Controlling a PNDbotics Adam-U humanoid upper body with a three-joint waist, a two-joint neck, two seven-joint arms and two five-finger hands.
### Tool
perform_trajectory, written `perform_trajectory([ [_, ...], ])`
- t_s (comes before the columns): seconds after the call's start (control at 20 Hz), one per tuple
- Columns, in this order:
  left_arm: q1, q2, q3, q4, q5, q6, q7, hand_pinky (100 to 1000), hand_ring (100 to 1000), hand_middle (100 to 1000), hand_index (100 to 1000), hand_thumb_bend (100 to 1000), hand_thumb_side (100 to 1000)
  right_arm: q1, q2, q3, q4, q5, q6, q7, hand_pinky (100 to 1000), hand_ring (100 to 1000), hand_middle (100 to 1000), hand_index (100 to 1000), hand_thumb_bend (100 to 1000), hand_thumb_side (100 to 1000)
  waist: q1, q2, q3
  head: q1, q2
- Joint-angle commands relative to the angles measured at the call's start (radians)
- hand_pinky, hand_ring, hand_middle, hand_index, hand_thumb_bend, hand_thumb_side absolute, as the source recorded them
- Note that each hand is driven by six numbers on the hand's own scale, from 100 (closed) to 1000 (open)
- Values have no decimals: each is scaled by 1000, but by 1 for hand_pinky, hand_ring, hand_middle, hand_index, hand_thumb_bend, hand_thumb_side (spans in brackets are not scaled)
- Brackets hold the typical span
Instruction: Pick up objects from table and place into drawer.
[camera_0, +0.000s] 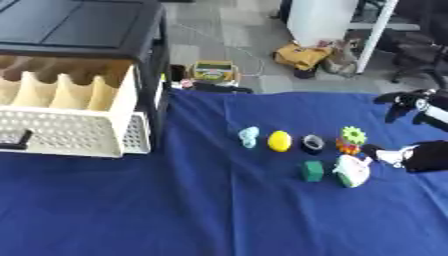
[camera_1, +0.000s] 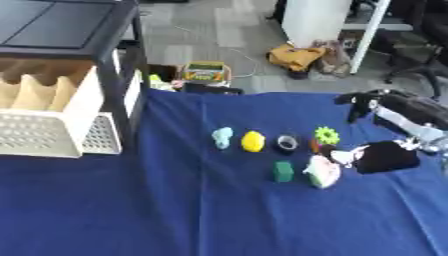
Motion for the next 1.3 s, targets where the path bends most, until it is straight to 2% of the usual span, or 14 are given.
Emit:
perform_trajectory([
  [0.05, -5, 12, 3, -14, 4, 8, -3, 440, 170, 478, 824, 100, 880, -22, -49, 5, 1, -35, 11, 42, 698, 806, 700, 965, 359, 417, 0, -17, 3, -6, -9],
  [0.25, -3, 4, 2, -14, 7, 15, -8, 442, 168, 477, 816, 100, 882, -40, -55, 28, 21, -50, 18, 92, 704, 818, 764, 967, 336, 370, -1, -15, 7, -11, -7],
  [0.4, -1, 1, 2, -14, 10, 21, -10, 441, 165, 476, 810, 100, 880, -54, -57, 41, 43, -45, 28, 121, 703, 825, 795, 951, 360, 367, -2, -14, 10, -15, -6],
  [0.65, 1, -6, 2, -14, 13, 28, -13, 440, 161, 472, 804, 100, 880, -80, -54, 66, 92, 5, 31, 150, 694, 825, 767, 897, 478, 396, -3, -11, 14, -23, -6],
  [0.8, 3, -11, 1, -14, 15, 35, -13, 440, 158, 470, 802, 100, 884, -90, -48, 79, 127, 48, 27, 157, 692, 829, 770, 925, 539, 456, -3, -9, 17, -28, -7],
  [1.05, 5, -18, 2, -14, 18, 39, -13, 438, 156, 468, 799, 100, 887, -106, -37, 95, 169, 70, 20, 178, 690, 830, 774, 936, 465, 388, -2, -5, 22, -33, -7],
  [1.3, 10, -26, 2, -14, 20, 45, -17, 439, 154, 466, 797, 100, 891, -140, -21, 118, 220, 87, 19, 213, 689, 837, 790, 942, 466, 383, -2, -2, 27, -42, -7],
])
